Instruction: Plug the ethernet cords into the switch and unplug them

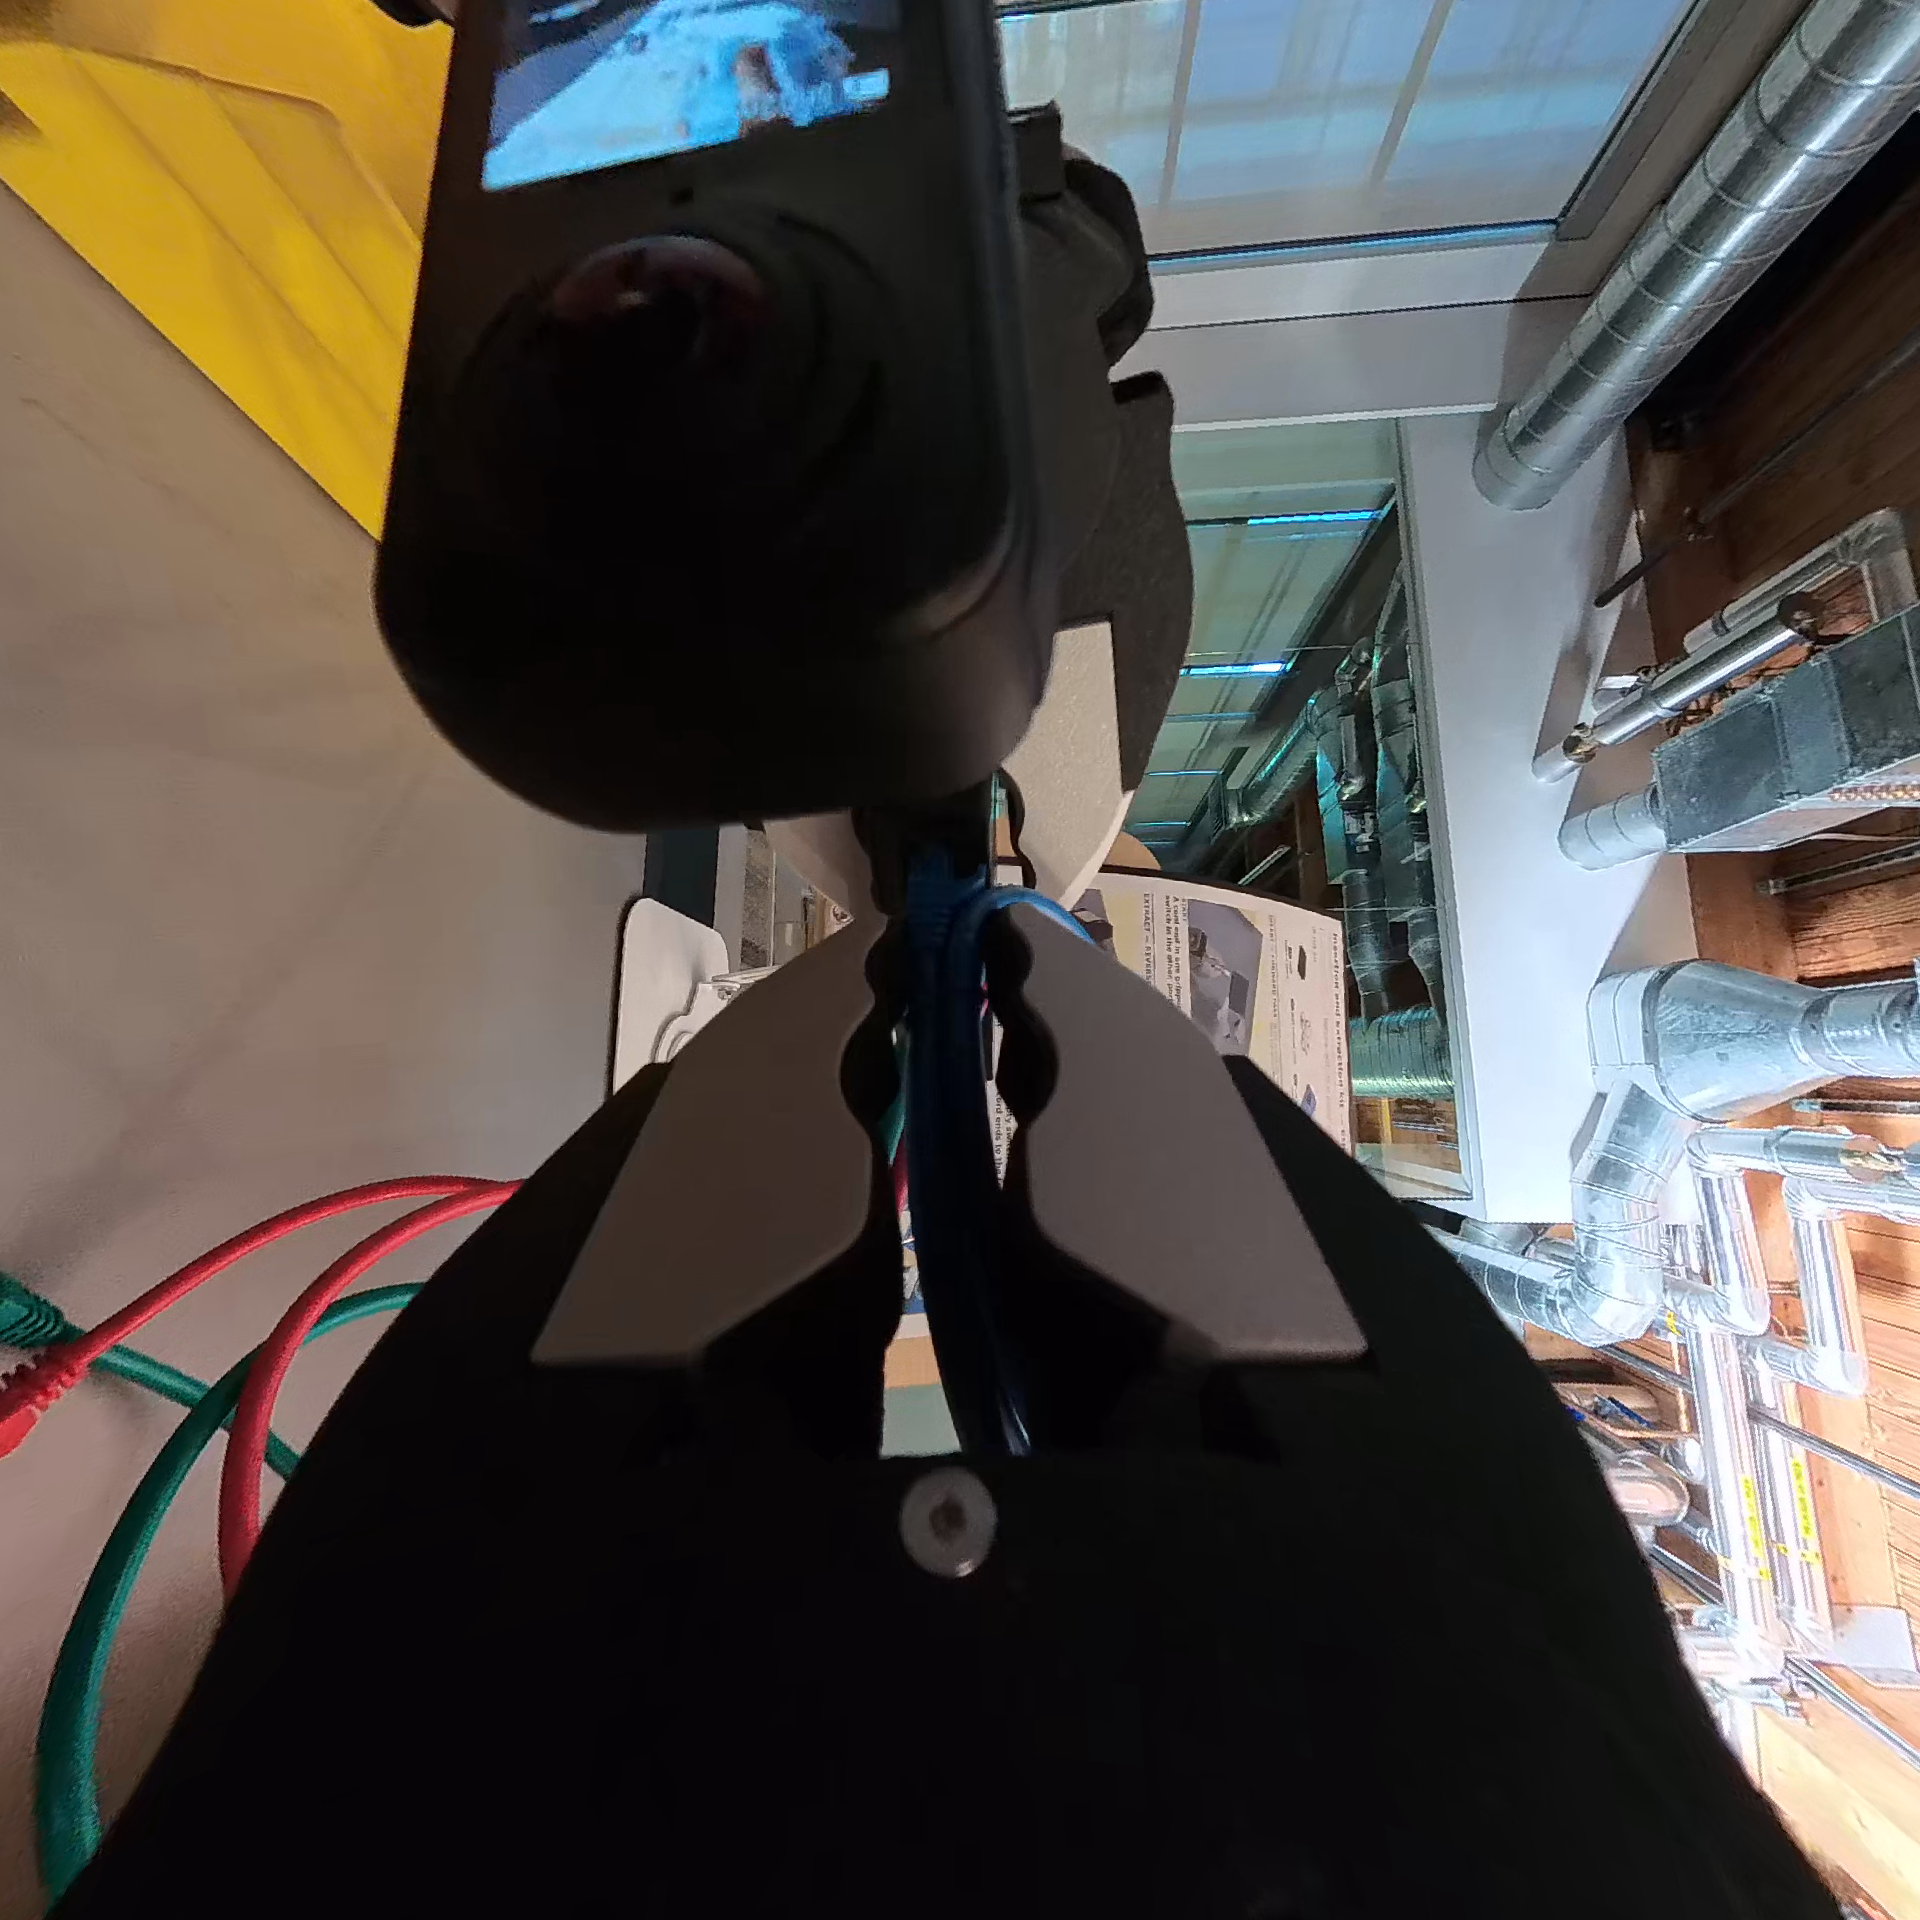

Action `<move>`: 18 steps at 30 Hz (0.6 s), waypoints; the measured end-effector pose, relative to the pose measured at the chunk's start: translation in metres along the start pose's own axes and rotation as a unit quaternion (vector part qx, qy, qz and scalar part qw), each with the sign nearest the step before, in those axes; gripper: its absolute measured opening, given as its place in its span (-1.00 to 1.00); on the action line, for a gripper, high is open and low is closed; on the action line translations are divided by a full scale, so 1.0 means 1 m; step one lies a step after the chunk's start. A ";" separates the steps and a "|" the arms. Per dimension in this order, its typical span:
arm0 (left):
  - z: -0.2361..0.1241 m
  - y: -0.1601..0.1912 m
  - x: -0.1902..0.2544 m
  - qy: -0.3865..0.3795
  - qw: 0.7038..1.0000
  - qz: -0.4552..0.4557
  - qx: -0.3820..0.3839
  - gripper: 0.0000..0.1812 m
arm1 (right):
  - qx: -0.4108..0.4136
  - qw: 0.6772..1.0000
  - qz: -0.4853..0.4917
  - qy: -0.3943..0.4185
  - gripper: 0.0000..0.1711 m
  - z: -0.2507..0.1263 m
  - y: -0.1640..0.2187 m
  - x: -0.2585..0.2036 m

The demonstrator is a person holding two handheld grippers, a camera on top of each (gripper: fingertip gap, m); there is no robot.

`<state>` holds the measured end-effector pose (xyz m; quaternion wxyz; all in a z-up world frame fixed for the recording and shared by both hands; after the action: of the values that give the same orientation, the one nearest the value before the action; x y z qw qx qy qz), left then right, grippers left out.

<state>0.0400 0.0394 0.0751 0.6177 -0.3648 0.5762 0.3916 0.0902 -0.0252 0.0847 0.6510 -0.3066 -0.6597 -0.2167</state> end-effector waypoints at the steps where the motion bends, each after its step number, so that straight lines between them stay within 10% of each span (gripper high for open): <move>1: 0.000 0.000 0.000 -0.001 1.000 0.001 -0.001 -0.61 | -0.001 1.000 0.001 -0.001 -0.83 0.000 0.000 0.000; 18: 0.002 0.041 -0.021 -0.014 0.998 -0.062 -0.022 -0.62 | 0.038 0.995 -0.015 0.096 -0.80 -0.013 -0.013 0.027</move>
<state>0.0035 0.0576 0.0961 0.6407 -0.4079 0.5350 0.3700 0.0923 -0.0401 0.1138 0.7192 -0.2491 -0.6064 -0.2301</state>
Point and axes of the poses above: each gripper's, where its closed fingertips meet, z out along the fingers, y out of its underside, x = y × z across the jaws, the point moved 4 cm from there along -z, back along the fingers, and after that the axes turned 3 degrees about z, right-handed, at the moved point
